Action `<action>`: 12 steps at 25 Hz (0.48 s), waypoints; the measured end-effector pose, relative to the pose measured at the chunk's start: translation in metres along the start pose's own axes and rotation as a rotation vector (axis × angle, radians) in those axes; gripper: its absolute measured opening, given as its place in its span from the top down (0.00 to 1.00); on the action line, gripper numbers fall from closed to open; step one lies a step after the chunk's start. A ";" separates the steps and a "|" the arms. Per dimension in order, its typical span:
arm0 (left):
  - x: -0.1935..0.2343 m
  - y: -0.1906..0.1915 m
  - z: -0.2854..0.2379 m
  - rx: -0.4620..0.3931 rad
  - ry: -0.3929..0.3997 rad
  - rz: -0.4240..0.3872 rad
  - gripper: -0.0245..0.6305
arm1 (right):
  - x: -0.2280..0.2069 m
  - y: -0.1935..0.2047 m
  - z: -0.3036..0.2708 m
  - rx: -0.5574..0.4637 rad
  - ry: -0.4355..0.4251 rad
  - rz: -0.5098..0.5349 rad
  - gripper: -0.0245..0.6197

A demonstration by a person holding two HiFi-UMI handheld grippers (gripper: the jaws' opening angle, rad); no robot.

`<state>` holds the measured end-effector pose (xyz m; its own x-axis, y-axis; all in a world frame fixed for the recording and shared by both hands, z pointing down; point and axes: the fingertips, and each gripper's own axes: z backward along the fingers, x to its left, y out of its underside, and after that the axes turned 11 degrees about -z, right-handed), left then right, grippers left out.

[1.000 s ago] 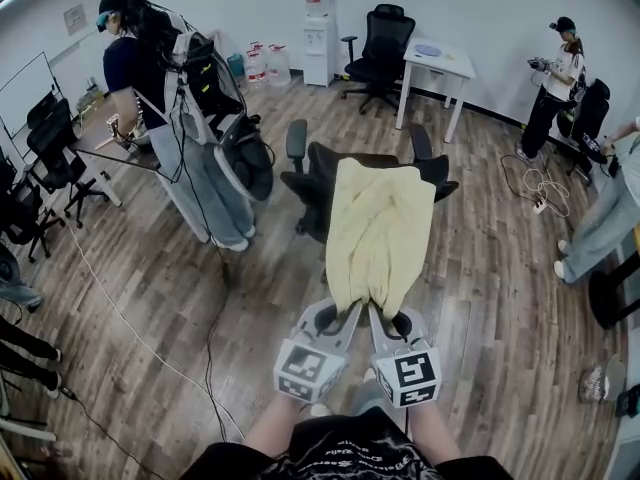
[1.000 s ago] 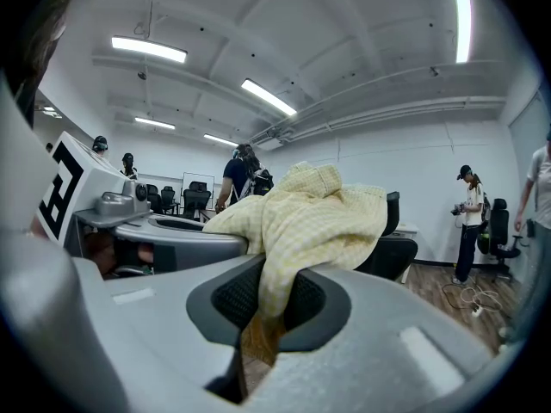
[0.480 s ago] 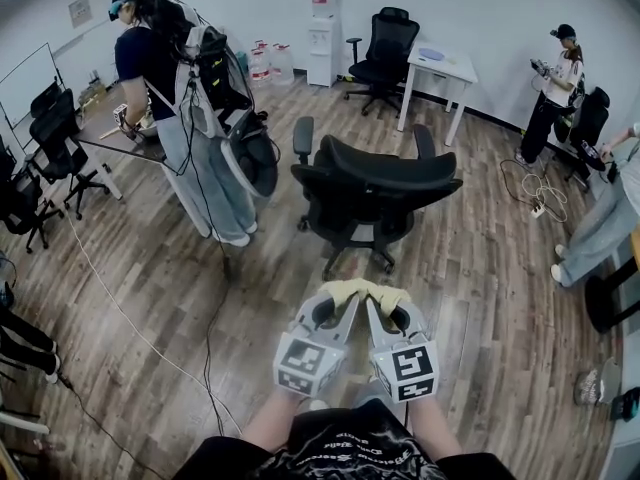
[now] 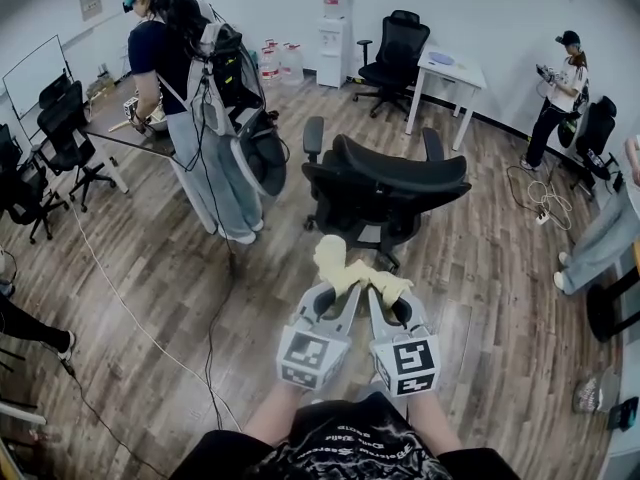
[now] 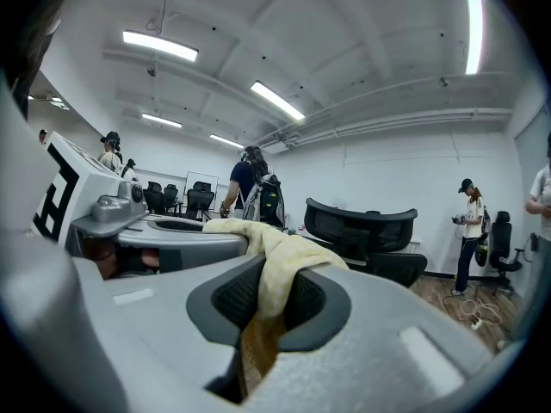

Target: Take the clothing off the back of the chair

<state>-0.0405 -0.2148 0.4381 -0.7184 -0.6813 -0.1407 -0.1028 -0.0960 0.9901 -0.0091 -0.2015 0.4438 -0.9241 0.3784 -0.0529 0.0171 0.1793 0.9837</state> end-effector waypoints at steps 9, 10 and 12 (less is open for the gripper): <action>-0.004 -0.009 -0.002 -0.021 -0.039 -0.031 0.91 | -0.004 -0.008 0.006 -0.036 0.007 0.001 0.92; -0.006 -0.010 -0.002 -0.025 -0.038 -0.030 0.91 | -0.006 -0.009 0.008 -0.038 0.008 -0.001 0.92; -0.010 -0.013 -0.004 -0.026 -0.038 -0.031 0.91 | -0.010 -0.010 0.011 -0.041 0.015 -0.005 0.92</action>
<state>-0.0292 -0.2099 0.4262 -0.7405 -0.6499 -0.1711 -0.1080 -0.1362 0.9848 0.0041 -0.1973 0.4324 -0.9299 0.3636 -0.0552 -0.0027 0.1432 0.9897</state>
